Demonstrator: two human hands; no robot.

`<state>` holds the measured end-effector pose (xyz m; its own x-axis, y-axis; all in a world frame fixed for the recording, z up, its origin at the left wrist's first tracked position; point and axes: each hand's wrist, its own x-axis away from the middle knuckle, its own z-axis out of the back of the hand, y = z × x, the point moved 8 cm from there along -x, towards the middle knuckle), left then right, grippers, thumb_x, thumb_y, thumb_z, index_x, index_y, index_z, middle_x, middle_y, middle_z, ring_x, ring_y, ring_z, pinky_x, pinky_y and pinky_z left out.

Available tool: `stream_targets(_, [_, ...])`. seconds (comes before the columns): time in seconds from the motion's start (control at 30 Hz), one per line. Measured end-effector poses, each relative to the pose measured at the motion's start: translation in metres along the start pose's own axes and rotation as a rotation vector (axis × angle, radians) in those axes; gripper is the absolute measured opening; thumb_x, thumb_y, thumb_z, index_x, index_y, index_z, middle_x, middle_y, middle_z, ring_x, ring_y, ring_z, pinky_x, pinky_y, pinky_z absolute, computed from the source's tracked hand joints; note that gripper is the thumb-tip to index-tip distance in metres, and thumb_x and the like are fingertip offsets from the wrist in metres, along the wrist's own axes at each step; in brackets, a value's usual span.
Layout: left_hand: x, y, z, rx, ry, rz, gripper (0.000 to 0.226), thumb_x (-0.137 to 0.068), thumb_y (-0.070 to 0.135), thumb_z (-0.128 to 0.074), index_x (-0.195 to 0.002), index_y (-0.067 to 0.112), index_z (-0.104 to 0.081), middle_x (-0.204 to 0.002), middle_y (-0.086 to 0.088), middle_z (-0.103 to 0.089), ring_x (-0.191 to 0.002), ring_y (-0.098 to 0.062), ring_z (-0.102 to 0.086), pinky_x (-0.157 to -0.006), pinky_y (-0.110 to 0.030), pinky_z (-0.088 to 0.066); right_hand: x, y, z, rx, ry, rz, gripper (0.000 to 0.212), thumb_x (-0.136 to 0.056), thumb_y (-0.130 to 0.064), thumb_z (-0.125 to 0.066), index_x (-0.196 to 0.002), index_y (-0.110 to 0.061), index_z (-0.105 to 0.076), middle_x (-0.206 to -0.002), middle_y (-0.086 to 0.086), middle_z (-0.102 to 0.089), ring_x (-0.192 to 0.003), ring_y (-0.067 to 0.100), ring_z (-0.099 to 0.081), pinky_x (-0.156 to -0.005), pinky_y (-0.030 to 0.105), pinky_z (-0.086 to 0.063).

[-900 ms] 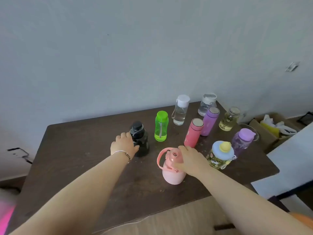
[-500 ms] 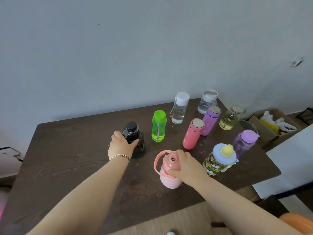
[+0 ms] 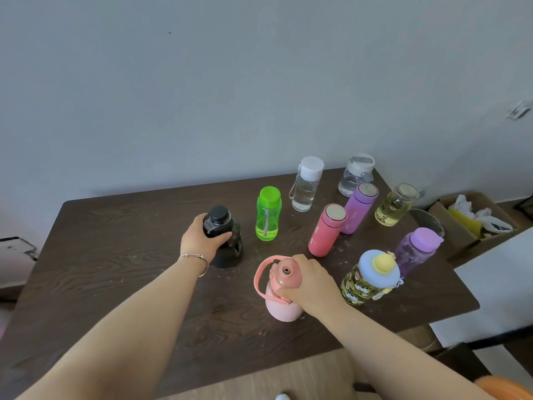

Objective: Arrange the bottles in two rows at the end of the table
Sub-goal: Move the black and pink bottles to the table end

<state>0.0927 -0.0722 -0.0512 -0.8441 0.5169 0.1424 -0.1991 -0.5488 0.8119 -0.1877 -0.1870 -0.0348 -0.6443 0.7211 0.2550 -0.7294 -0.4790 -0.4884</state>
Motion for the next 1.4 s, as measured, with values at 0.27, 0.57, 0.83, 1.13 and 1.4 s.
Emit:
stream_targets(0.27, [0.030, -0.007, 0.031, 0.085, 0.138, 0.053, 0.068, -0.060, 0.045, -0.084, -0.120, 0.041, -0.051, -0.094, 0.023, -0.058, -0.091, -0.012, -0.058, -0.078, -0.027, -0.044, -0.026, -0.029, 0.003, -0.021, 0.006, 0.077, 0.057, -0.060, -0.065, -0.069, -0.104, -0.034, -0.049, -0.092, -0.007, -0.055, -0.082, 0.017, -0.056, -0.065, 0.031, -0.042])
stream_targets(0.57, [0.049, -0.022, 0.124, 0.106, 0.313, 0.095, 0.065, -0.058, 0.047, -0.083, -0.116, 0.043, -0.053, -0.096, 0.024, -0.061, -0.088, -0.006, -0.060, -0.074, -0.026, -0.048, -0.062, -0.123, -0.001, -0.033, -0.085, 0.240, 0.061, -0.052, -0.055, -0.074, -0.102, -0.030, -0.051, -0.092, -0.006, -0.062, -0.080, 0.018, -0.062, -0.061, 0.029, -0.049])
stream_targets(0.83, [0.036, -0.063, 0.207, 0.120, 0.364, 0.090, 0.062, -0.060, 0.044, -0.084, -0.114, 0.040, -0.054, -0.090, 0.024, -0.059, -0.085, -0.009, -0.059, -0.070, -0.024, -0.043, -0.073, -0.220, -0.021, -0.019, -0.079, 0.282, 0.065, -0.062, -0.055, -0.074, -0.116, -0.025, -0.052, -0.105, 0.002, -0.062, -0.089, 0.023, -0.054, -0.067, 0.031, -0.043])
stream_targets(1.13, [-0.009, -0.115, 0.307, 0.101, 0.242, 0.037, 0.065, -0.060, 0.043, -0.085, -0.117, 0.038, -0.054, -0.091, 0.023, -0.060, -0.082, -0.002, -0.058, -0.066, -0.022, -0.043, -0.071, -0.323, -0.066, -0.072, -0.051, 0.153, 0.067, -0.065, -0.054, -0.073, -0.122, -0.024, -0.052, -0.105, -0.001, -0.064, -0.092, 0.022, -0.061, -0.063, 0.030, -0.051])
stream_targets(1.4, [-0.064, -0.139, 0.353, 0.064, 0.183, 0.006, 0.068, -0.060, 0.042, -0.085, -0.121, 0.035, -0.054, -0.093, 0.016, -0.062, -0.088, -0.016, -0.061, -0.074, -0.029, -0.047, -0.085, -0.374, -0.081, -0.170, 0.008, 0.063, 0.060, -0.067, -0.051, -0.076, -0.115, -0.023, -0.056, -0.105, -0.005, -0.065, -0.094, 0.019, -0.063, -0.072, 0.032, -0.055])
